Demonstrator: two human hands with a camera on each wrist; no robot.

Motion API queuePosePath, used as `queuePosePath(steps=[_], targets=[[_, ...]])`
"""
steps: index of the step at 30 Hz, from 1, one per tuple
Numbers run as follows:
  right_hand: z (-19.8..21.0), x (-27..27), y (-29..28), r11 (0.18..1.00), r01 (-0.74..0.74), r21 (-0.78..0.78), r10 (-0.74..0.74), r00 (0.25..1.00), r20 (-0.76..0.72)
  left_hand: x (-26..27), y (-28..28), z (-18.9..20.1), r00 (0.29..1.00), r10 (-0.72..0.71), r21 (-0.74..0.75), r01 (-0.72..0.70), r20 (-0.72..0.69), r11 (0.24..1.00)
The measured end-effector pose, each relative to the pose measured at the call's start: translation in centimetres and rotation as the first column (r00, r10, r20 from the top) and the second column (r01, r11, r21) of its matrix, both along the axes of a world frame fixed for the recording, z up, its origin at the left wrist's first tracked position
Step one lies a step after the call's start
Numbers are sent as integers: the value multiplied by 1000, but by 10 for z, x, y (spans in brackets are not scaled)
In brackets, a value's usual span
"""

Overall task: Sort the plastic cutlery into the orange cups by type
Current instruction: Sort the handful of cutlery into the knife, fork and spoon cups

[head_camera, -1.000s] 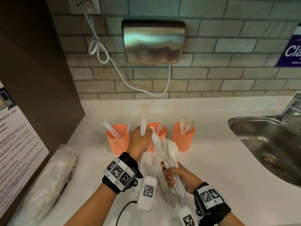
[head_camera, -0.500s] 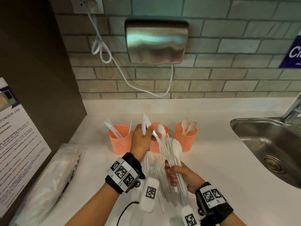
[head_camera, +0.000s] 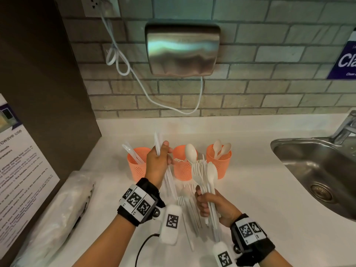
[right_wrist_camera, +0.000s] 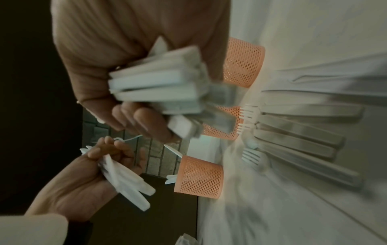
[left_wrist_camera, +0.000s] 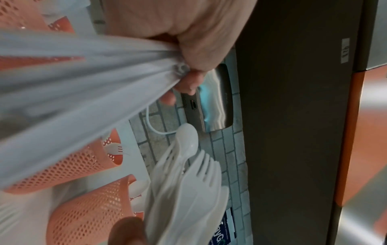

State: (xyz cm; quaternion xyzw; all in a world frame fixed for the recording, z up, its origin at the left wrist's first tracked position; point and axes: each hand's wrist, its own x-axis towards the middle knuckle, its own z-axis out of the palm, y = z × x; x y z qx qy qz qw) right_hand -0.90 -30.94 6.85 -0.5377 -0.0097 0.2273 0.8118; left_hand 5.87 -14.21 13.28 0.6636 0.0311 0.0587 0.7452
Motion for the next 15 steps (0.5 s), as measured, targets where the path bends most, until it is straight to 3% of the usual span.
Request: queuePosePath(steps=[3,8,15], targets=[[0,0,2,998,58,-34,-57,998,27,-12,-2,2,992,-122,-41,121,-24,992],[1,-1,7,975,170,-144,-146,976,160,-19,-12,11,984,-176,143,170,28,975],[6,-7,7,980,104,-170,-76,983,165,-14,-17,21,972,-225,243,204,65,949]])
